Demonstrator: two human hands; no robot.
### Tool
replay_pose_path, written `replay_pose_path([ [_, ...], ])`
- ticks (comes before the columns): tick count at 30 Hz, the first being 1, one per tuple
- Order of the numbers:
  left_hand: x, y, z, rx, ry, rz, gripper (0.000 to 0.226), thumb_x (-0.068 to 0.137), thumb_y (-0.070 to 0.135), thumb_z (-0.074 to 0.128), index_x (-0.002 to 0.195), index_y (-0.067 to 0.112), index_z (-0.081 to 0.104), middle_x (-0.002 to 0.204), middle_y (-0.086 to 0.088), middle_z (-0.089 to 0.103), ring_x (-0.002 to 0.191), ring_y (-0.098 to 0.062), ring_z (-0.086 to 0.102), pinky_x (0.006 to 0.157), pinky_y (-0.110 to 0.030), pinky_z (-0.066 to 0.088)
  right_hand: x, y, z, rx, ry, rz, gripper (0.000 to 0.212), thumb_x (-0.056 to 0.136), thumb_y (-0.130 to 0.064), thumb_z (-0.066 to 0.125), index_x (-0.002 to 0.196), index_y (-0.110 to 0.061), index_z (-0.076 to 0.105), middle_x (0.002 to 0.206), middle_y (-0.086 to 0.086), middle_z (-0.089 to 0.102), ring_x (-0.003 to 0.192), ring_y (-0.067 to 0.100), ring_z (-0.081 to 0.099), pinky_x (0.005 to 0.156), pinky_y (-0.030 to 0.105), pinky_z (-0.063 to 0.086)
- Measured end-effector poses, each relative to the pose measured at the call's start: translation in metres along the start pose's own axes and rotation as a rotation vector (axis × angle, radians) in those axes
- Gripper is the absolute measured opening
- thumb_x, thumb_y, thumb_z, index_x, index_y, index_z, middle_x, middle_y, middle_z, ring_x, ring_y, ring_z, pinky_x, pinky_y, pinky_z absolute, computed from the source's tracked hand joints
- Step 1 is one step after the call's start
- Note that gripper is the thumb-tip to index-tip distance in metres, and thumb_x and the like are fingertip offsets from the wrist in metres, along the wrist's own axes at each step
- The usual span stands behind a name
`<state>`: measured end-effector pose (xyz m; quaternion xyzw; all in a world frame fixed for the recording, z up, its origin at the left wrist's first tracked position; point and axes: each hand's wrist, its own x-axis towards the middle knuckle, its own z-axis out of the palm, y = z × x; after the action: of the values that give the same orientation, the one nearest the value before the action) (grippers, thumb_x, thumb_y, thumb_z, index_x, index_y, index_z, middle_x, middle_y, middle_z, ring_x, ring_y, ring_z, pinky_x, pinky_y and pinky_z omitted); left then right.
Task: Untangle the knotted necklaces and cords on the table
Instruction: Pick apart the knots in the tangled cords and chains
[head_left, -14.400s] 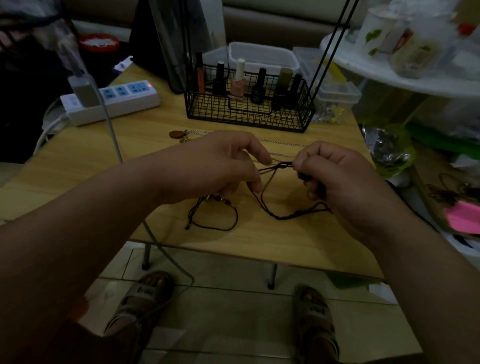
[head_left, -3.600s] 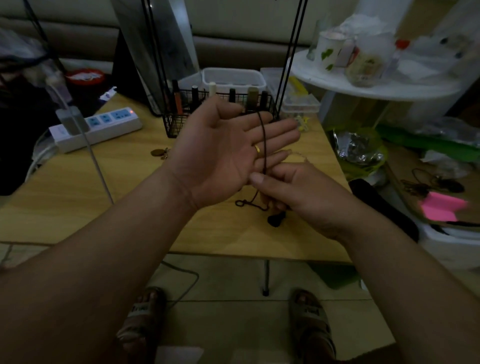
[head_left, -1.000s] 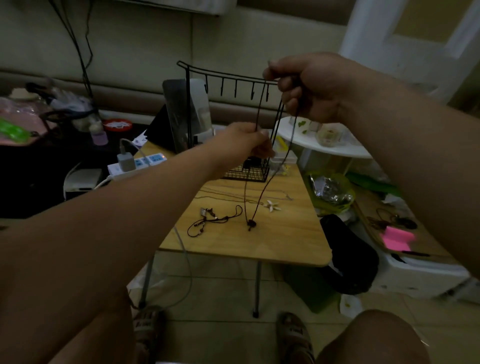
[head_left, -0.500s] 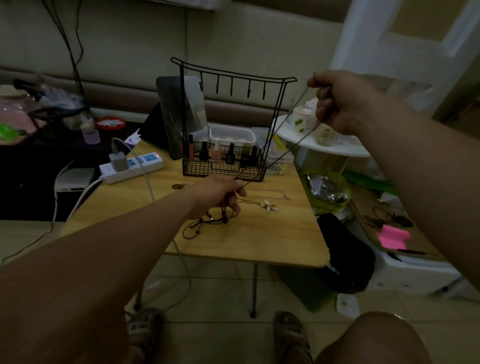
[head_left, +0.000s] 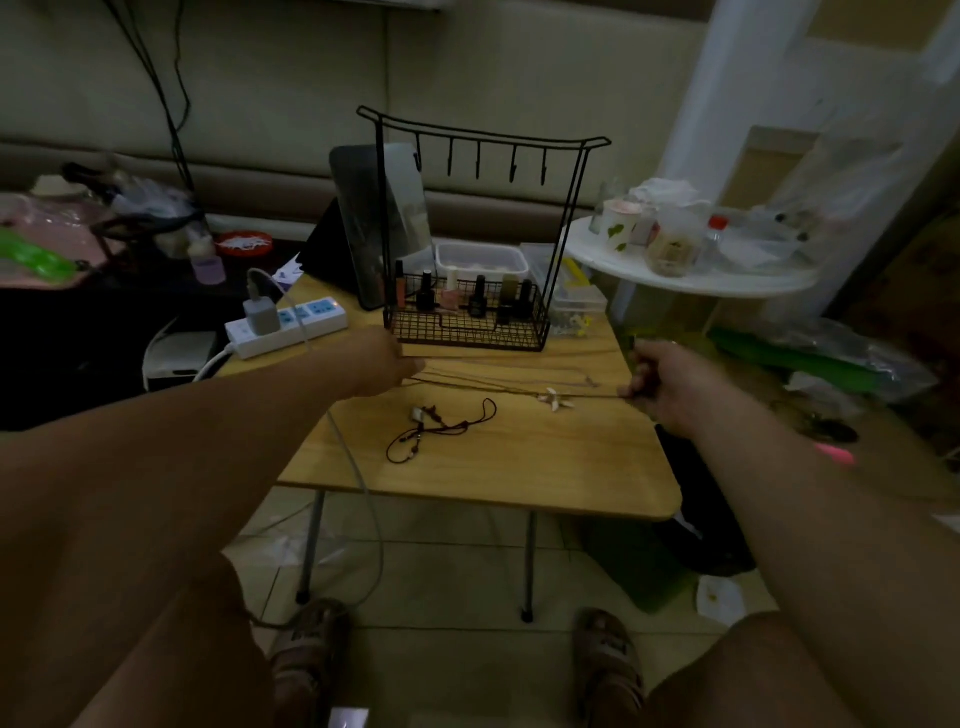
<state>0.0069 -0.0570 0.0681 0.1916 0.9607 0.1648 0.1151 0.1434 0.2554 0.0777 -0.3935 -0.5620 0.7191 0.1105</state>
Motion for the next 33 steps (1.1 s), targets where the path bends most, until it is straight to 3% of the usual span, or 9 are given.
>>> replay_pose_path([
  [4,0.005,-0.001,0.006,0.168,-0.076,-0.069,0.045,0.106,0.047,0.054,0.122,0.007,0.068,0.114,-0.011,0.061,0.104,-0.027,0.059,0.085,-0.036,0.047,0.001,0.038,0.001,-0.203,-0.011,0.068,0.022,0.105,-0.019,0.054,0.085,-0.011,0.058,0.071,0.004,0.052,0.065,0.018,0.057,0.065,0.036,0.054],
  [10,0.013,-0.005,0.01,0.15,-0.102,-0.094,0.047,0.098,0.047,0.067,0.126,0.009,0.065,0.119,-0.011,0.062,0.101,-0.024,0.058,0.082,-0.035,0.047,0.019,0.048,-0.001,-0.474,0.122,0.001,0.011,0.101,-0.013,0.06,0.096,-0.004,0.066,0.088,0.013,0.071,0.065,0.021,0.068,0.054,0.03,0.054],
  [14,0.012,0.001,0.006,0.173,-0.155,-0.057,0.046,0.1,0.044,0.066,0.128,0.007,0.063,0.126,-0.013,0.062,0.115,-0.028,0.06,0.095,-0.038,0.049,0.026,0.049,-0.001,-0.642,0.168,-0.084,0.019,0.099,-0.011,0.063,0.083,-0.001,0.067,0.074,0.014,0.069,0.056,0.024,0.062,0.052,0.03,0.048],
  [17,0.01,0.0,0.006,0.132,-0.154,-0.045,0.036,0.099,0.036,0.069,0.123,0.009,0.065,0.122,-0.011,0.063,0.108,-0.025,0.06,0.089,-0.037,0.05,0.027,0.052,-0.001,-0.704,0.178,-0.108,0.02,0.097,-0.01,0.063,0.078,-0.002,0.064,0.073,0.014,0.067,0.058,0.025,0.062,0.05,0.029,0.049],
  [19,0.009,-0.002,0.008,0.084,-0.142,-0.042,0.029,0.098,0.029,0.072,0.119,0.012,0.065,0.12,-0.009,0.064,0.101,-0.022,0.058,0.083,-0.034,0.047,0.029,0.052,-0.001,-0.844,0.184,-0.191,0.014,0.093,-0.016,0.067,0.086,-0.003,0.069,0.086,0.015,0.072,0.075,0.03,0.069,0.068,0.04,0.061],
  [21,0.008,-0.002,0.009,0.115,-0.093,-0.019,0.025,0.097,0.028,0.071,0.117,0.014,0.064,0.119,-0.008,0.062,0.098,-0.021,0.056,0.079,-0.033,0.045,0.026,0.053,-0.004,-0.998,0.196,-0.289,0.015,0.091,-0.021,0.069,0.092,-0.007,0.071,0.094,0.013,0.071,0.087,0.032,0.067,0.08,0.043,0.06],
  [25,-0.003,0.005,0.013,0.176,0.117,0.111,0.013,0.097,0.033,0.068,0.1,0.024,0.058,0.109,-0.004,0.061,0.089,-0.018,0.055,0.07,-0.032,0.043,0.001,0.06,0.002,-1.086,0.258,-0.557,0.014,0.092,-0.025,0.068,0.103,-0.022,0.061,0.106,0.004,0.059,0.094,0.028,0.06,0.076,0.037,0.049],
  [28,-0.02,0.018,0.025,0.099,0.034,0.281,0.016,0.097,0.042,0.066,0.105,0.03,0.061,0.105,0.004,0.06,0.092,-0.015,0.057,0.073,-0.034,0.05,-0.012,0.069,0.03,-1.121,0.055,-0.769,0.01,0.096,-0.023,0.064,0.1,-0.032,0.064,0.113,-0.001,0.064,0.1,0.021,0.061,0.081,0.038,0.053],
  [33,-0.031,0.024,0.052,0.186,-0.063,0.356,0.019,0.095,0.048,0.067,0.107,0.034,0.062,0.109,0.008,0.058,0.098,-0.014,0.057,0.085,-0.039,0.056,-0.019,0.09,0.071,-1.296,-0.275,-0.842,0.028,0.101,-0.021,0.056,0.124,-0.03,0.069,0.121,-0.003,0.057,0.113,0.018,0.056,0.095,0.033,0.048],
])
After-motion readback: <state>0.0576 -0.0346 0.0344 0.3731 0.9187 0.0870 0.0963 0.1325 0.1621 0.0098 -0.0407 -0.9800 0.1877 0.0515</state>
